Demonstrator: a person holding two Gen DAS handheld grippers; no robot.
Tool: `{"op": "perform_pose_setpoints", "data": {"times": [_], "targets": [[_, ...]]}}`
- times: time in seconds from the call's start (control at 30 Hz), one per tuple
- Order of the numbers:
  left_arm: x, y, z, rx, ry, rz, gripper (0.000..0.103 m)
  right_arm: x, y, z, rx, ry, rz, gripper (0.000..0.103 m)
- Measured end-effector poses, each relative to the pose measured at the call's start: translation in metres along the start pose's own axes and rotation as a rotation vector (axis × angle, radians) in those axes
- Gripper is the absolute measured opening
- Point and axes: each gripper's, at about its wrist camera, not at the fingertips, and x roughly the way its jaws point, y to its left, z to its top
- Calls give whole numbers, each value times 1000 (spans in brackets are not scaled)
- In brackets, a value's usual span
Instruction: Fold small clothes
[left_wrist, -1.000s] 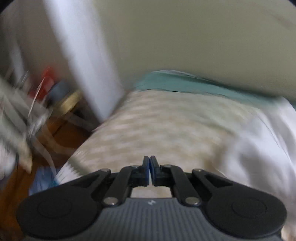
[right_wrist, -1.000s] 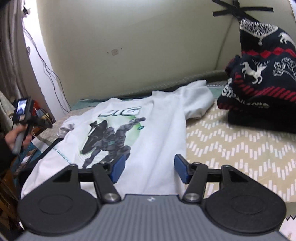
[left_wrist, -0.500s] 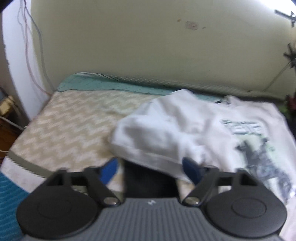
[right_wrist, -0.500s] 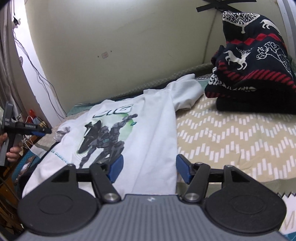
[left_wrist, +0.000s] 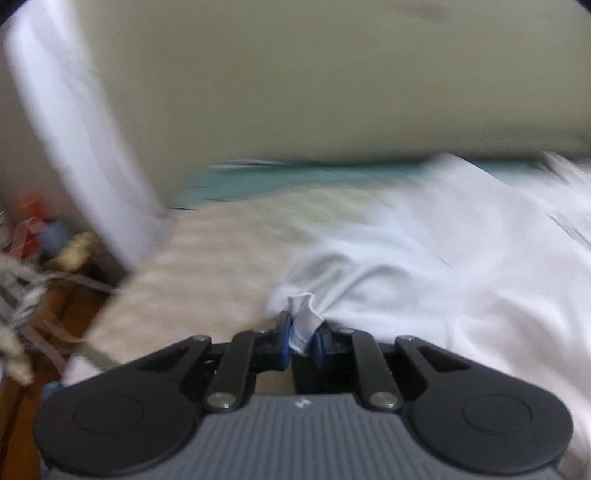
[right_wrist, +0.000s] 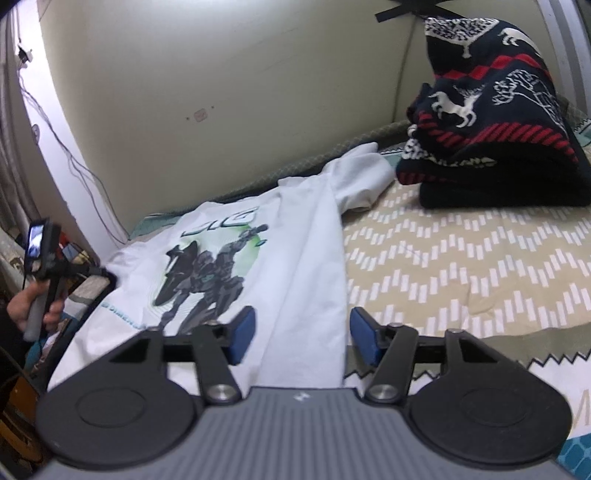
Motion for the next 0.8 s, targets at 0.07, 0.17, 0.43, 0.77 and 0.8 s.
{"op": "perform_pose_setpoints", "data": {"times": [0.07,0.17,0.43,0.77,0.8], "targets": [[18,32,14,-123,36,19,12,0,3,0,-1,-3,11,55],[43,58,20,-273,147,-17,25,3,4,-1,2,3,18,55],[-58,42,-30,-85,18,-198,50,-12,0,-6,-18,14,0,59],[-152,10,-130,76,28,-489,54,-60,3,-33,-68,94,35,59],[-153,3,-134,87,39,-494,54,-63,5,-36,-77,100,39,59]]}}
